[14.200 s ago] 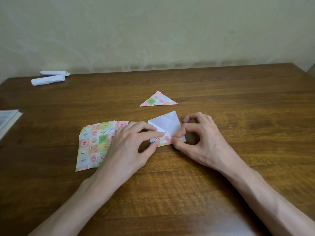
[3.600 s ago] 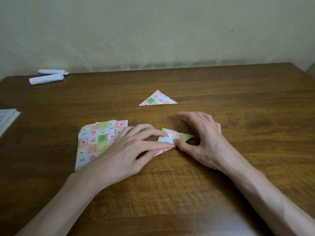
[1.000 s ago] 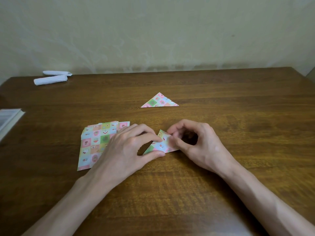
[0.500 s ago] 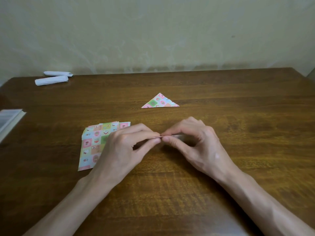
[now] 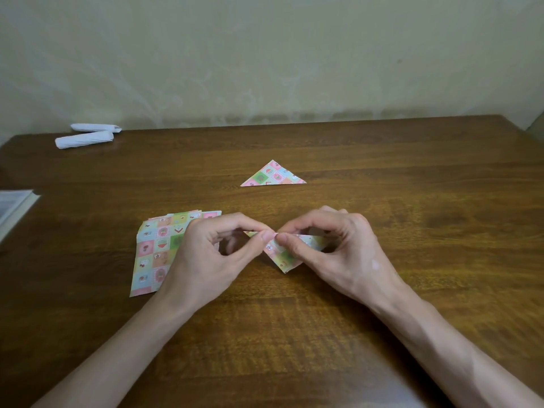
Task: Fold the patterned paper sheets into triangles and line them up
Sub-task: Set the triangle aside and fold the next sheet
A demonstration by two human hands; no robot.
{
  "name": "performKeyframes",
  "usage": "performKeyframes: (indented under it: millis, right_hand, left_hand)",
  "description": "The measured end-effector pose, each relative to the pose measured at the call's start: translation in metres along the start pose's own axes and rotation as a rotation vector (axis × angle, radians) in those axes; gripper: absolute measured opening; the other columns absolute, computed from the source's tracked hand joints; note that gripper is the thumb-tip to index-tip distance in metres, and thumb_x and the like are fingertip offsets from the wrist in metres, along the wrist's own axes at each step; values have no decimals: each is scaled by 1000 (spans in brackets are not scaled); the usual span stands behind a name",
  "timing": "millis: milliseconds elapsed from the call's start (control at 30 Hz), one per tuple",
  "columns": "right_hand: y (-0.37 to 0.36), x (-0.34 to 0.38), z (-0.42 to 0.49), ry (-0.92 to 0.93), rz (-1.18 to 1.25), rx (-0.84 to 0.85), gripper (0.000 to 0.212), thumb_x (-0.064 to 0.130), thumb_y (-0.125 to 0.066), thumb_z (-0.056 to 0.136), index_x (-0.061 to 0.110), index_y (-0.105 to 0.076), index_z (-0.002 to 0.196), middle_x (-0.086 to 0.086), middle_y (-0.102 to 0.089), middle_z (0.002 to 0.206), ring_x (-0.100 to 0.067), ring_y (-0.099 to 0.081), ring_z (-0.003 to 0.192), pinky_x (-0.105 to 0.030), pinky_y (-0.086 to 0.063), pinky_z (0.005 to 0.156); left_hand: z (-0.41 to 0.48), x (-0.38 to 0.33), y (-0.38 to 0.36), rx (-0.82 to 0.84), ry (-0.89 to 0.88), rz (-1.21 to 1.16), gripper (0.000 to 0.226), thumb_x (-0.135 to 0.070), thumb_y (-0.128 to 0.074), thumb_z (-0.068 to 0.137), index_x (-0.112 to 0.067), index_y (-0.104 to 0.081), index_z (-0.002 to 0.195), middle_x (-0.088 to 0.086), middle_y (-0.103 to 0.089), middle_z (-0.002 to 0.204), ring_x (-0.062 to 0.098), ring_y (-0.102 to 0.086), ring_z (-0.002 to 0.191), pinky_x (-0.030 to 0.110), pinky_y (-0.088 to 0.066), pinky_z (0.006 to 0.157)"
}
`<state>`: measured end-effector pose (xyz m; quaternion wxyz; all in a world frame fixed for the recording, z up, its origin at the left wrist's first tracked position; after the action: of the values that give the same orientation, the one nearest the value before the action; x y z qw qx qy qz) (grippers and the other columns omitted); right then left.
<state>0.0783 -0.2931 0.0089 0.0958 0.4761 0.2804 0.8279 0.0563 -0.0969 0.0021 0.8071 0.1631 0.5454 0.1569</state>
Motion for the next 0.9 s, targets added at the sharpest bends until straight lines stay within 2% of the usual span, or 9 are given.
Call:
performKeyframes:
  millis: [100, 200, 267, 367, 433, 600, 700, 800, 900]
  right_hand:
    - [0, -6, 0, -61, 55, 20, 8, 32, -78, 92, 30, -77, 84, 16, -73, 83, -13, -69, 84, -32, -51, 80]
    - [1, -9, 1, -119, 106, 45, 10, 29, -78, 93, 28, -77, 83, 10, -73, 81, -13, -69, 78, -31, -53, 74]
    - [1, -9, 1, -148, 145, 59, 8, 30, -79, 92, 28, -79, 84, 11, -75, 82, -11, -68, 76, -27, -53, 72]
    - [5, -12, 3, -202, 154, 46, 8, 36, -79, 90, 29, -81, 85, 12, -77, 83, -18, -68, 76, -36, -53, 70]
    - [8, -15, 3, -218, 131, 29, 9, 38, -80, 88, 30, -81, 83, 13, -76, 80, -16, -67, 72, -35, -53, 67]
    - [8, -16, 0, -252, 128, 27, 8, 39, -80, 88, 32, -81, 84, 15, -75, 79, -8, -68, 74, -31, -54, 69]
    - [7, -16, 1, -266, 131, 56, 8, 40, -80, 88, 32, -83, 88, 20, -76, 84, 1, -70, 81, -24, -53, 74]
    - [11, -18, 2, -272, 77, 23, 5, 38, -80, 88, 34, -83, 87, 25, -75, 84, 5, -70, 87, -18, -51, 76]
    - [14, -20, 2, -293, 83, 14, 4, 36, -81, 88, 33, -83, 88, 25, -76, 82, 6, -70, 85, -9, -45, 71]
  left_hand:
    - [0, -3, -1, 11, 44, -57, 7, -27, -77, 92, -26, -83, 97, -1, -77, 79, 26, -70, 66, 55, -55, 62]
    - [3, -1, 1, 9, 91, -91, 9, -20, -76, 89, -22, -82, 96, -3, -78, 81, 20, -75, 77, 47, -60, 77]
    - [4, 0, 5, 1, 93, -83, 9, -18, -76, 90, -21, -82, 95, -1, -78, 80, 20, -74, 75, 45, -60, 76]
    - [5, -1, 10, -17, 86, -45, 10, -22, -75, 89, -23, -81, 96, -4, -77, 81, 18, -74, 79, 38, -61, 74]
    - [5, -4, 10, -14, 86, -42, 11, -25, -74, 88, -26, -81, 97, -7, -78, 83, 17, -74, 81, 37, -61, 75]
    - [4, -5, 7, -5, 77, 17, 17, -37, -75, 86, -32, -81, 101, -12, -78, 89, 26, -71, 80, 56, -58, 71]
    - [5, -3, 12, -41, 78, 54, 14, -37, -73, 87, -33, -81, 98, -14, -77, 83, 26, -70, 75, 56, -57, 65]
    - [5, -4, 10, -36, 76, 34, 11, -31, -74, 88, -30, -81, 96, -11, -77, 80, 24, -69, 72, 50, -56, 64]
    - [5, -5, 10, -52, 83, 8, 10, -27, -74, 88, -27, -81, 95, -10, -77, 78, 15, -70, 71, 32, -59, 64]
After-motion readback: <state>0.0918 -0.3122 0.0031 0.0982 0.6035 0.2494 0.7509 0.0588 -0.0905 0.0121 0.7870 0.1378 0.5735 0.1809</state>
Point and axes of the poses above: each hand's wrist, its own z-axis towards the middle knuckle, its own y-axis out of the back of the hand, x = y × z, the point moved 5 cm from there along z, towards the middle knuckle
